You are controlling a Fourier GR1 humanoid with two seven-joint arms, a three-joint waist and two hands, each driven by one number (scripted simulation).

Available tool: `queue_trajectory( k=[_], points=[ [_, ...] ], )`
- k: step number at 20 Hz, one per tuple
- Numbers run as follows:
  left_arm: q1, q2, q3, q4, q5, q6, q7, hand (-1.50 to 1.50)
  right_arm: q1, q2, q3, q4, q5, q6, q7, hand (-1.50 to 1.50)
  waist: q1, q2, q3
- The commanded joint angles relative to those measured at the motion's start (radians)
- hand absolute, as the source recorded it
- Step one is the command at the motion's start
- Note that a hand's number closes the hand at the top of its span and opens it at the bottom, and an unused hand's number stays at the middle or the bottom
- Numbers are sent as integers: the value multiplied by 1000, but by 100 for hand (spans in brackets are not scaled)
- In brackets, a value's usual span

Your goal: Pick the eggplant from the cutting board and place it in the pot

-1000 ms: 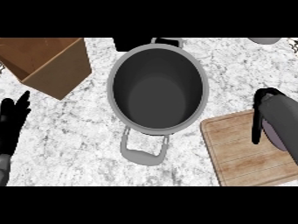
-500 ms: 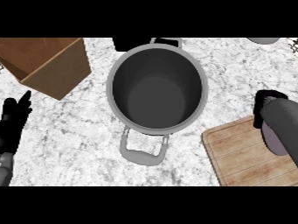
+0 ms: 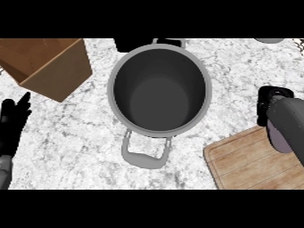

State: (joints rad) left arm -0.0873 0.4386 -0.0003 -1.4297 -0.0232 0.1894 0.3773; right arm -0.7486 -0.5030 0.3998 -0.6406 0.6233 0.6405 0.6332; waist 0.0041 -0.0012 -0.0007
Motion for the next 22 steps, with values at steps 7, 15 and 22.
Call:
queue_trajectory(
  k=[7, 15, 22],
  points=[
    [67, 14, 51, 11, 15, 17, 6, 0, 150, -153, -35, -469, 59, -524, -372, 150, -99, -37, 2],
    [91, -4, 38, -13, -6, 34, -10, 0, 274, -201, -231, -873, -80, -731, -472, 150, -102, -30, 1],
    [67, -13, 23, -40, -8, 15, 5, 0, 415, -238, -375, -1299, -215, -728, -413, 150, -65, -16, 0]
  ],
)
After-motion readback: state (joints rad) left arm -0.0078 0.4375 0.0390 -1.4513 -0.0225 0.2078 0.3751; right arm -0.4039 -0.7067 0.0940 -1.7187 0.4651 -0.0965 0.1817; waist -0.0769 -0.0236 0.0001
